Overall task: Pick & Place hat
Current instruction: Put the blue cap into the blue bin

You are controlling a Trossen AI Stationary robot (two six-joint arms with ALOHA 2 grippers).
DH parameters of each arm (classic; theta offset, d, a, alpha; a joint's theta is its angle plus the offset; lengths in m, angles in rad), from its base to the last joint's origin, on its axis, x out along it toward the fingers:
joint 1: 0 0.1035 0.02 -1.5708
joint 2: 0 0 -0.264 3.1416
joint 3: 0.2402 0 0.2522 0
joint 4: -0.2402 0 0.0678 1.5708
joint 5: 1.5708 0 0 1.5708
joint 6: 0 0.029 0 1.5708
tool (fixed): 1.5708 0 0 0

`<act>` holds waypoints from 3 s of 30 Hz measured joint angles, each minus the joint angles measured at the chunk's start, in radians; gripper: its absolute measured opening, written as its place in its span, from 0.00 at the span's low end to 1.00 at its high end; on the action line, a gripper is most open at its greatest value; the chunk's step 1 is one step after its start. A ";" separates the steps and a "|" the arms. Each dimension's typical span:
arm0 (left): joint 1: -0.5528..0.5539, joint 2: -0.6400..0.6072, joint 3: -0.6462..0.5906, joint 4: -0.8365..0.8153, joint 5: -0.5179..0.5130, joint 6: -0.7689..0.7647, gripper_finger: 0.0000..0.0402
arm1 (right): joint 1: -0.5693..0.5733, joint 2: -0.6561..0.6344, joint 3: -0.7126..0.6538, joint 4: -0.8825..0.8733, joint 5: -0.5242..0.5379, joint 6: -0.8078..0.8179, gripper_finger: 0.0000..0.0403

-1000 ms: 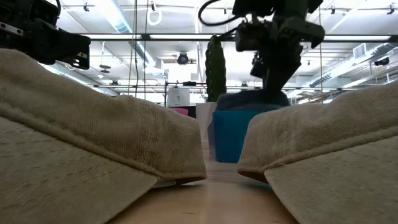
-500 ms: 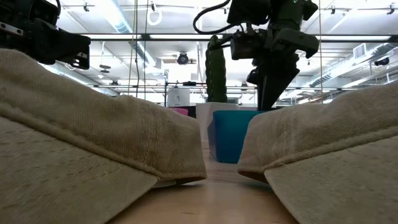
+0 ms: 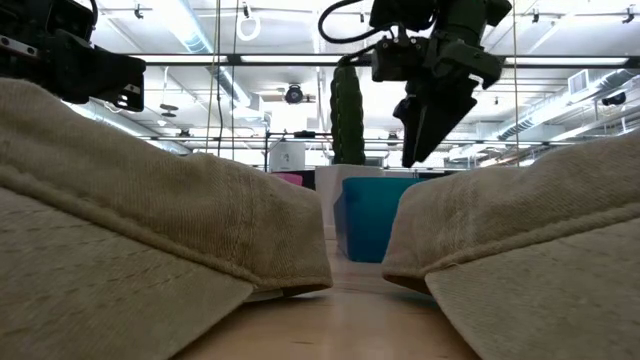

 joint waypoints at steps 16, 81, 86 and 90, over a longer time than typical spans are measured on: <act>0.000 0.000 0.000 0.084 0.000 0.000 0.01 | -0.036 -0.171 0.000 0.128 -0.003 -0.062 0.53; 0.744 1.126 0.849 -0.652 -0.200 0.371 0.71 | -0.328 -0.870 -0.693 0.918 -0.011 -0.198 0.53; 0.841 1.278 0.902 -0.746 -0.091 0.425 0.75 | -0.328 -0.870 -0.693 0.918 -0.011 -0.187 0.53; 0.907 1.368 0.923 -0.766 -0.077 0.490 0.72 | -0.328 -0.870 -0.693 0.918 -0.011 -0.187 0.53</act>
